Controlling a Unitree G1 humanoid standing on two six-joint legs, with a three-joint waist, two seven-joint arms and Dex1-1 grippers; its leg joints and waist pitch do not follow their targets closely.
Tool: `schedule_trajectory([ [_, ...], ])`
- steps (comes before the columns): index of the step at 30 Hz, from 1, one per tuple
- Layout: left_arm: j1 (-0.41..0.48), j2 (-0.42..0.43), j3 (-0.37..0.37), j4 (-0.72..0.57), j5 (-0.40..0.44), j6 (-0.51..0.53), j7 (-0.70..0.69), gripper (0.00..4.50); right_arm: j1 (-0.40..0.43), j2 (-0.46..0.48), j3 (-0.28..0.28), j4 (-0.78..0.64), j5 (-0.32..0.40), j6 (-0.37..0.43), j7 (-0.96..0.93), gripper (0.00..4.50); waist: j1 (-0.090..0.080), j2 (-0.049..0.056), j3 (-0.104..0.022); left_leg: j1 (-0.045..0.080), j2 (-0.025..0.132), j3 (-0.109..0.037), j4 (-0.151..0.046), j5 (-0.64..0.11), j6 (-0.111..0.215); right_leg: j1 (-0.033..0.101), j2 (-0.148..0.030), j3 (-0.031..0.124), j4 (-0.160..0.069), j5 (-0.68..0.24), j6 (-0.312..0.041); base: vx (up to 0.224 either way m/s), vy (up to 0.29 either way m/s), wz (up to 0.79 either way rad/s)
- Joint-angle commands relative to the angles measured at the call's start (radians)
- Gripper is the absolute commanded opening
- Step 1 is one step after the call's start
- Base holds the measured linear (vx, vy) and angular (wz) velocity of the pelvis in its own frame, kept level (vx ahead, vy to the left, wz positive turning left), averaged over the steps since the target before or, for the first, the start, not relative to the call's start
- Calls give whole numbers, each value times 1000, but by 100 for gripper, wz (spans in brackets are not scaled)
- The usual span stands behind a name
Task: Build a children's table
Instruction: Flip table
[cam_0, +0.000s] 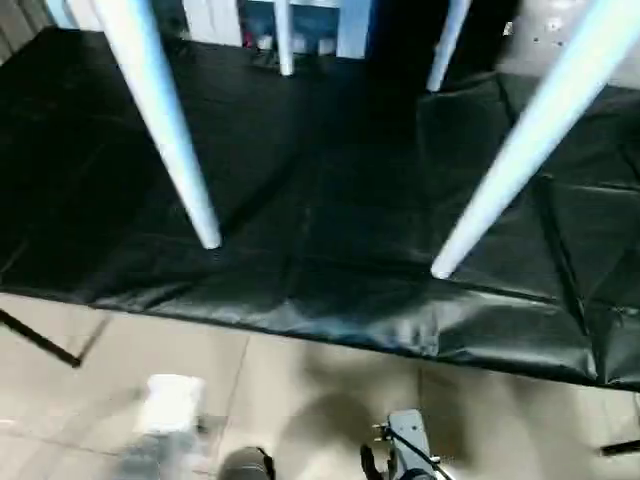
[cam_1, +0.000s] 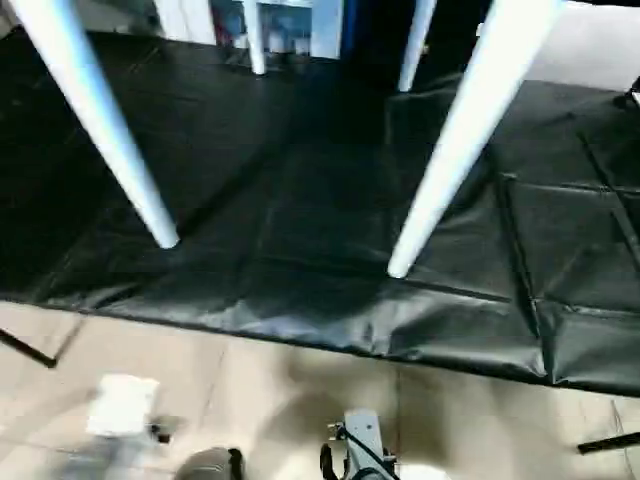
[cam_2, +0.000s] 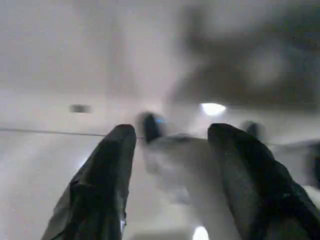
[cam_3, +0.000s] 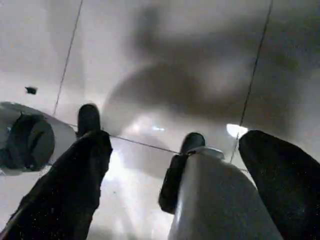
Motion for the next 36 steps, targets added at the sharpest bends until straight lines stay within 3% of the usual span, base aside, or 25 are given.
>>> schedule_trajectory([
  [1, 1, -22, -25, -15, 19, 13, 22, 267, -12, 36, -11, 38, 20, 55, 78, 450, -12, 19, -24, 21, 71, -15, -94, -178, 96, 18, -63, 28, -60, 160, -270, 0, 0, 0],
  [2, 1, -24, -26, -15, 20, 13, 22, 267, -16, 29, -14, 37, 22, 58, 84, 450, -13, 16, -25, 18, 70, -18, -93, -167, 92, 22, -65, 27, -57, 194, -264, 0, 0, 0],
  [3, 13, -59, -37, -30, 22, 15, 20, 267, -106, -130, -70, 18, 68, 58, 215, 450, -14, 12, -22, 16, 69, -17, -89, -137, 94, 22, -65, 27, -53, 252, -266, 0, 0, 0],
  [4, 13, -59, -37, -30, 22, 15, 20, 267, -106, -130, -70, 18, 68, 58, 215, 450, -18, 11, -19, 13, 71, -18, -93, -155, 98, 25, -65, 25, -52, 257, -269, 0, 0, 0],
  [5, 17, -67, -34, -36, 21, 16, 8, 267, -122, -161, -88, 8, 82, 45, 242, 450, -19, 2, -21, 17, 72, -17, -88, -138, 97, 28, -65, 24, -54, 278, -270, 0, 0, 0],
  [6, 21, -84, -23, -47, 8, 9, -19, 267, -134, -178, -121, -4, 110, 32, 246, 450, -21, -9, -19, 11, 64, -11, -78, -86, 120, 33, -68, 26, -50, 326, -272, 0, 0, 0],
  [7, 20, -102, 0, -57, -15, 12, -50, 267, -137, -182, -156, -14, 138, 28, 236, 450, -24, -8, -15, 9, 59, -5, -74, -64, 146, 29, -72, 30, -50, 345, -276, 0, 0, 0],
  [9, 20, -102, 0, -57, -15, 12, -50, 267, -137, -182, -156, -14, 138, 28, 236, 450, -23, 0, -14, 15, 62, -1, -73, -69, 158, 22, -75, 29, -54, 319, -287, 0, 0, 0],
  [11, 4, -114, 3, -45, -17, 33, -38, 267, -153, -180, -161, 5, 135, 93, 235, 450, -27, -2, -12, 13, 67, -1, -75, -63, 160, 23, -71, 26, -51, 312, -304, 0, 0, 0],
  [13, -1, -115, -4, -41, -12, 43, -35, 267, -155, -178, -148, 14, 120, 111, 241, 450, -30, -10, -14, 11, 65, 3, -68, -27, 173, 24, -69, 27, -45, 348, -323, 0, 0, 0],
  [16, -6, -115, -13, -33, -4, 60, -30, 267, -152, -173, -129, 28, 98, 134, 247, 450, -31, -13, -20, 9, 64, 6, -60, 31, 201, 23, -66, 26, -37, 413, -328, 0, 0, 0],
  [18, 0, -111, -22, -35, 7, 41, -19, 267, -142, -165, -120, 47, 90, 136, 258, 450, -31, -9, -19, 10, 66, 6, -58, 42, 218, 17, -66, 23, -36, 421, -333, 0, 0, 0],
  [22, 14, -92, -5, -48, 6, 32, -27, 267, -117, -144, -140, 62, 92, 133, 256, 450, -30, -9, -15, 10, 71, 6, -66, -16, 210, 15, -70, 23, -44, 334, -336, 0, 0, 0],
  [26, 24, -71, 0, -43, 9, 51, -33, 267, -89, -129, -129, 75, 74, 146, 226, 450, -28, 0, -12, 12, 74, 5, -75, -66, 177, 11, -70, 26, -51, 253, -335, 0, 0, 0],
  [28, 29, -64, -2, -39, 11, 51, -39, 267, -73, -123, -120, 81, 63, 158, 213, 450, -27, 0, -15, 13, 73, 5, -74, -50, 170, 12, -69, 25, -50, 268, -331, 0, 0, 0],
  [32, 29, -60, -3, -37, 10, 51, -40, 267, -67, -120, -120, 85, 63, 165, 210, 450, -25, 3, -14, 14, 74, 7, -79, -88, 146, 10, -71, 28, -53, 246, -326, 0, 0, 0],
  [36, 28, -58, -4, -36, 9, 53, -40, 267, -67, -119, -122, 88, 65, 170, 210, 450, -25, 2, -15, 12, 72, 7, -78, -80, 142, 12, -71, 27, -51, 280, -320, 0, 0, 0],
])
